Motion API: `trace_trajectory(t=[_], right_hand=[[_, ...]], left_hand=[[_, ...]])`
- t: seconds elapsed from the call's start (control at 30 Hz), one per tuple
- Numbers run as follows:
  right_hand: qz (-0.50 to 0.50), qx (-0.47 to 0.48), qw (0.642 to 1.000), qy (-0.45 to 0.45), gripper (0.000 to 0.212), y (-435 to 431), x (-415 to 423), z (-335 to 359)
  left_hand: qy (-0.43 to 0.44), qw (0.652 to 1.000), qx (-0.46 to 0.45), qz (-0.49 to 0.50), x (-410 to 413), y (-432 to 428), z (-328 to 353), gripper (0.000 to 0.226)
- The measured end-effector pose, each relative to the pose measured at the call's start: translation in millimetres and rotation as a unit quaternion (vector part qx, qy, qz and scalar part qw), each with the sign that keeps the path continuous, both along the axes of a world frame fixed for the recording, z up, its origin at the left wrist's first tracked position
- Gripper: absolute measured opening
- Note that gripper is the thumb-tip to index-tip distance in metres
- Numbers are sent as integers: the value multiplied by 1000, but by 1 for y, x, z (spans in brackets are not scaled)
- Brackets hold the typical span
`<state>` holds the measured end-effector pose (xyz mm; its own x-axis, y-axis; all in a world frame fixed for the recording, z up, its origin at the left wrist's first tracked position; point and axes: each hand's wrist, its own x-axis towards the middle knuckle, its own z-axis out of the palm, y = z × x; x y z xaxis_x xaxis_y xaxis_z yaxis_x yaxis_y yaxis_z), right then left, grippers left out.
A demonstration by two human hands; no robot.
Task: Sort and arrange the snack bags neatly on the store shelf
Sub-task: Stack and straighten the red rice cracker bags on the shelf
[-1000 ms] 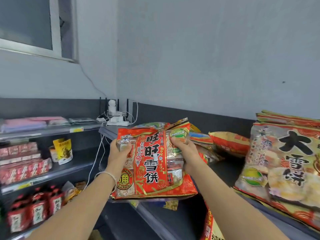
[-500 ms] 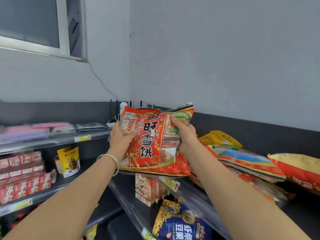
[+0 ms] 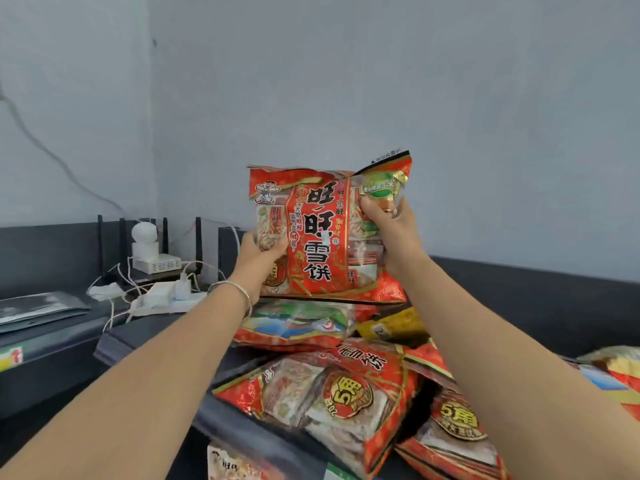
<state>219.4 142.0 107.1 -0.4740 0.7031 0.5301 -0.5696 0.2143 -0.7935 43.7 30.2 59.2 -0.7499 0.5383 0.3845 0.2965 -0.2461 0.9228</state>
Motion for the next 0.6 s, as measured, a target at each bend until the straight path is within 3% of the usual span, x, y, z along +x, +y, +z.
trace_trajectory(t=[0.17,0.27,0.37,0.53,0.57,0.6], right_hand=[[-72,81,993,-45,27,68,5,7],[-149,85,977,-129,19,100,14,-6],[-224,58,937,-260,21,129,16,-19],[-379,182,829,-369,40,138,11,-26],[-377,193,821,-383,40,137,10,-32],[-336,186,836,-391,38,137,10,-38]], left_hand=[[67,997,20,-12,-12,78,8,49],[81,996,-8,-45,-12,107,-6,54],[66,991,-41,-111,-18,137,-25,66],[24,986,-53,-159,-33,154,-43,62],[22,982,-64,-176,-35,154,-45,68],[24,978,-77,-190,-38,155,-48,76]])
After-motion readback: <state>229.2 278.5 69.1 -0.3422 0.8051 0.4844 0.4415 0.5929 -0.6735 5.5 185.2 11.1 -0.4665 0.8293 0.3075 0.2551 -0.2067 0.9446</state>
